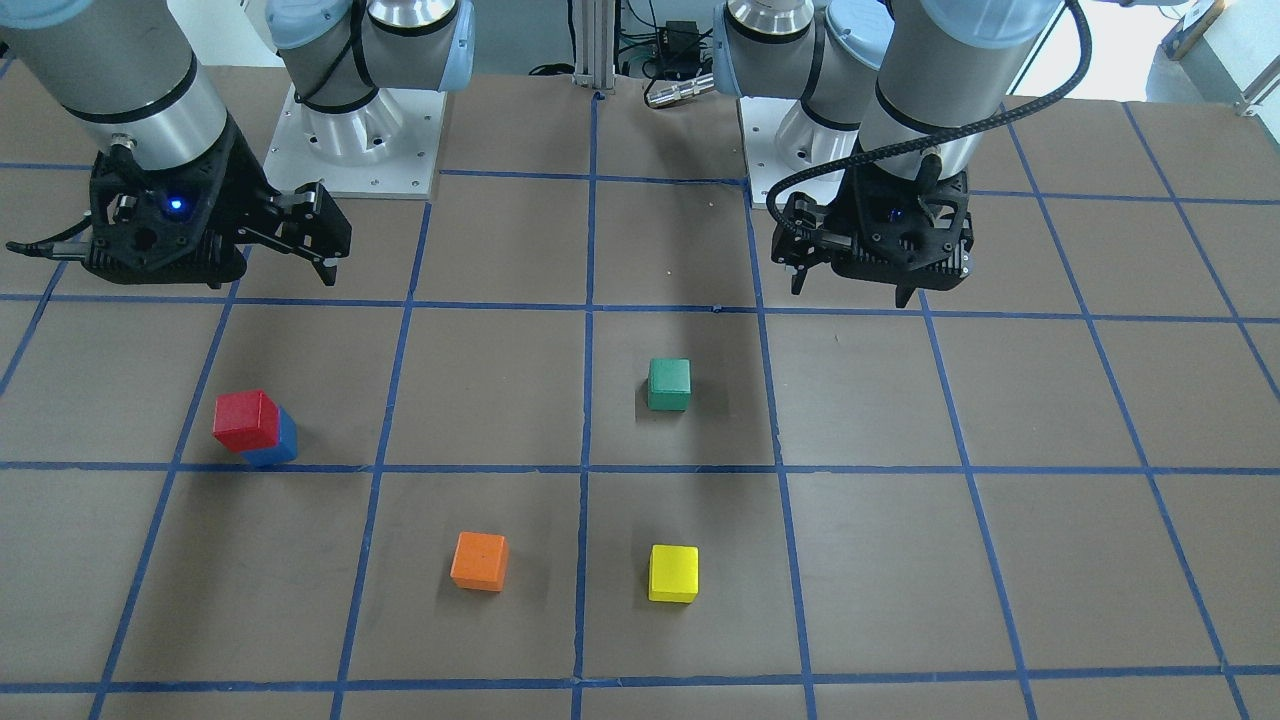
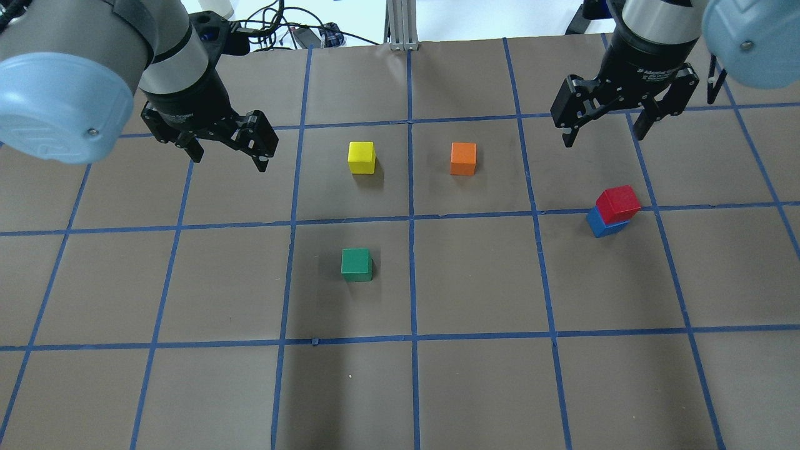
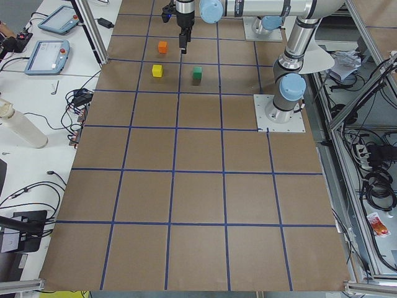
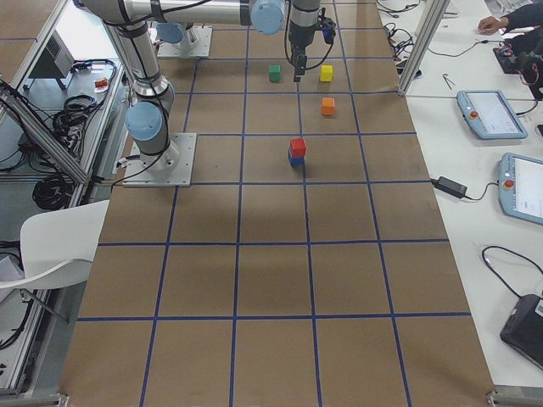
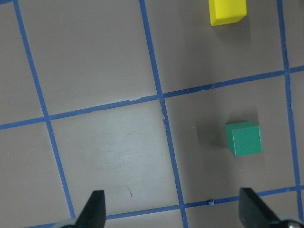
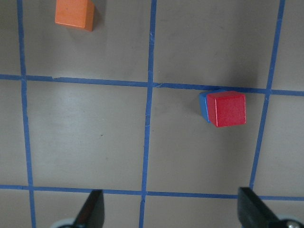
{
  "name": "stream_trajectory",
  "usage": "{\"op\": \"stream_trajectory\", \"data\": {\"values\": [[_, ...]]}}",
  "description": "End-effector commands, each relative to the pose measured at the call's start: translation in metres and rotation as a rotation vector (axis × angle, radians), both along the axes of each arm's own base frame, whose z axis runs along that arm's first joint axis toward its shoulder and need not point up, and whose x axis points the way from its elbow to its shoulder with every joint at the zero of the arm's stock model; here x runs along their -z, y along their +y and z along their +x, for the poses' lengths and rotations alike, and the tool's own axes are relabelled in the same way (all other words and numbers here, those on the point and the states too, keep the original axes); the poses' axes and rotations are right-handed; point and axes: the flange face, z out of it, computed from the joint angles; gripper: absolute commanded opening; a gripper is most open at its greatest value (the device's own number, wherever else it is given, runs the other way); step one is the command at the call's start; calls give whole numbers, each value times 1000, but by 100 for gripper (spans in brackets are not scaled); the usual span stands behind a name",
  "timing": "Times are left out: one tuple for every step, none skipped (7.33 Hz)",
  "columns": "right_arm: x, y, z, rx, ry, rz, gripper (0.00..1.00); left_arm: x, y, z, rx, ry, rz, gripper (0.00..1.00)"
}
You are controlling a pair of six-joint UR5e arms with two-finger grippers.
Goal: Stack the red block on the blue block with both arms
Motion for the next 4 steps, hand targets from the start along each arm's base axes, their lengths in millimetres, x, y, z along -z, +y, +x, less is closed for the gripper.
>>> {"op": "stream_trajectory", "data": {"values": [[1,5,0,33,6,1,100,-1,0,0,0,0,-1,100],[2,5,-1,32,9,3,100,0,0,0,0,0,0,100],[2,5,-1,32,15,3,100,-1,0,0,0,0,-1,100],[1,5,-3,30,29,1,100,0,0,0,0,0,0,100]]}}
